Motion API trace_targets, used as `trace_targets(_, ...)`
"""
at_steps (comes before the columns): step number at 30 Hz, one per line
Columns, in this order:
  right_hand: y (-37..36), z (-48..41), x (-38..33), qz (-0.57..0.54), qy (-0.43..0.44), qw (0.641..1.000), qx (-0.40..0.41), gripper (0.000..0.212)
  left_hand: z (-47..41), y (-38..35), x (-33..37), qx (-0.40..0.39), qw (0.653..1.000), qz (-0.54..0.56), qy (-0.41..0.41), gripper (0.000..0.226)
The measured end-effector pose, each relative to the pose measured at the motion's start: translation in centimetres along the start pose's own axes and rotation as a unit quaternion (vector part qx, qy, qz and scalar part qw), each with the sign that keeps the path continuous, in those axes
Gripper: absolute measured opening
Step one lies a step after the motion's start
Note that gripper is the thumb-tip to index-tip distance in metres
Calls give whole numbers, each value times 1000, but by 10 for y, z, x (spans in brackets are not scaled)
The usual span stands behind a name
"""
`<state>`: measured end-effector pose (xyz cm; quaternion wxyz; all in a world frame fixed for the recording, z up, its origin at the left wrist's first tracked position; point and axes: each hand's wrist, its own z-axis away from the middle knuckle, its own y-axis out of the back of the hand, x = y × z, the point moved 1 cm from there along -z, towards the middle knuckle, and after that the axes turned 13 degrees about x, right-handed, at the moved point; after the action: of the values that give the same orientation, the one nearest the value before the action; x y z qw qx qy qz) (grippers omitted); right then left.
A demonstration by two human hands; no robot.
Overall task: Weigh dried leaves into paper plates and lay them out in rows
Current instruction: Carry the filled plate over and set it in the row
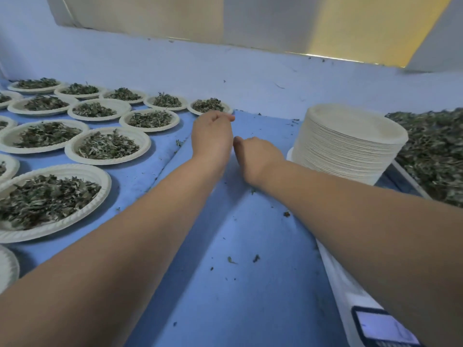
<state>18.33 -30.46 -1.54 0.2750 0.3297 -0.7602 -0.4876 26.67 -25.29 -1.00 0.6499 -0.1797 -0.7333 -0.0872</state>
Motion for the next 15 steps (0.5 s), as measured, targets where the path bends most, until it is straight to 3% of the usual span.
trace_targets(3,14,17,-2,20,15,999,-29,10,22,-1,25,-34,998,13,-56,32)
trace_targets(5,32,37,-3,10,45,999,-11,27,38,-3,42,-56,994,11,-95,34)
trace_targets(8,59,77,8,-40,63,997,15,17,67,-13,58,-88,988,-2,-130,34)
trace_targets(12,86,126,45,-136,26,990,14,21,113,-35,70,-165,965,-64,-193,32)
trace_targets(15,97,161,74,-206,-14,976,68,27,141,-52,73,-183,945,-113,-247,29)
